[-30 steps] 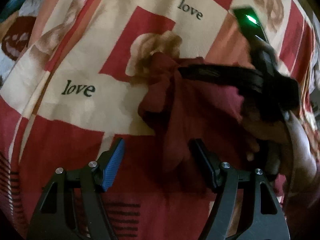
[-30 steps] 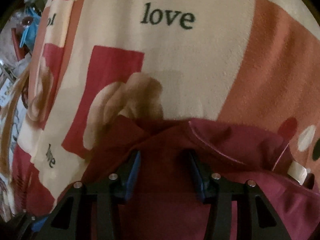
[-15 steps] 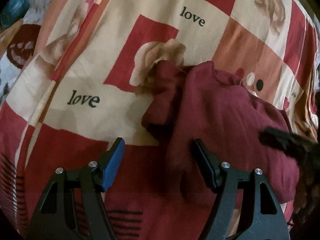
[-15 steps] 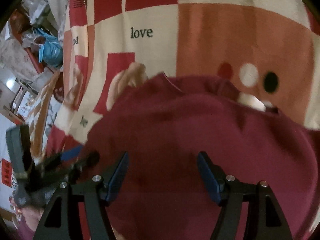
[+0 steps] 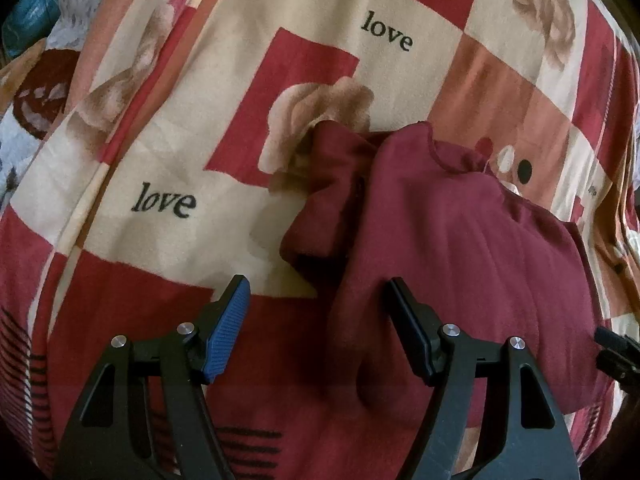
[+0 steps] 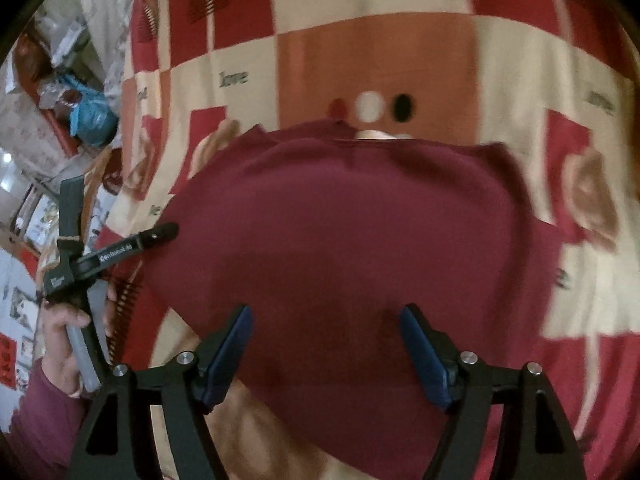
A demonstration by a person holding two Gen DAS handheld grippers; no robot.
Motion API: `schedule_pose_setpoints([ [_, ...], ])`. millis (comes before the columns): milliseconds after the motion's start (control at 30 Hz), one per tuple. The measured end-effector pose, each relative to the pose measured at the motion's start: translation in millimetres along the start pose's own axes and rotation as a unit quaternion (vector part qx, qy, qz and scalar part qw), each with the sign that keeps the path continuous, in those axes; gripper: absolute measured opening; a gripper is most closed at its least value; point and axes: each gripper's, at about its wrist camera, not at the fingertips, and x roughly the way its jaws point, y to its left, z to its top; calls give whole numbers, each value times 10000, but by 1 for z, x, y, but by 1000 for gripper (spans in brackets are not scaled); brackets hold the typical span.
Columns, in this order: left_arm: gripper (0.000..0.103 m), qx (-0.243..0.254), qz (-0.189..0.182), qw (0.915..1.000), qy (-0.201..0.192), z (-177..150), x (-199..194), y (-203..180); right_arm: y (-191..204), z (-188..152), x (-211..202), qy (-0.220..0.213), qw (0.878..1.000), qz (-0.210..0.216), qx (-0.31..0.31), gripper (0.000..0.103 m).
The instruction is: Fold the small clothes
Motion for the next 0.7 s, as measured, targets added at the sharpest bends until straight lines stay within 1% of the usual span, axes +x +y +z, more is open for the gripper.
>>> schedule_pose_setpoints([
  [100,71,-1,19,10000,-14,1,1,-2,-18,-8,-13,-46,9998,-99,167,75],
  [200,71,-20,-13,10000,-34,2,1,-2,-35,-16,-31,-259,9988,-172,369,75],
  [333,71,-218,-202,9996,-21,5,2,6,-61,-25,-44,-402,9960,-434,672,77],
  [467,71,-428,-303,9986,22,6,3,10,-87,-31,-44,-358,9927,-346,1100,77],
  [567,71,-414,-274,9988,-5,5,3,9,-89,-30,-44,-374,9920,-315,1163,77],
  [700,71,-347,-227,9991,46,3,3,6,-73,-21,-47,-434,9936,-254,1014,77],
])
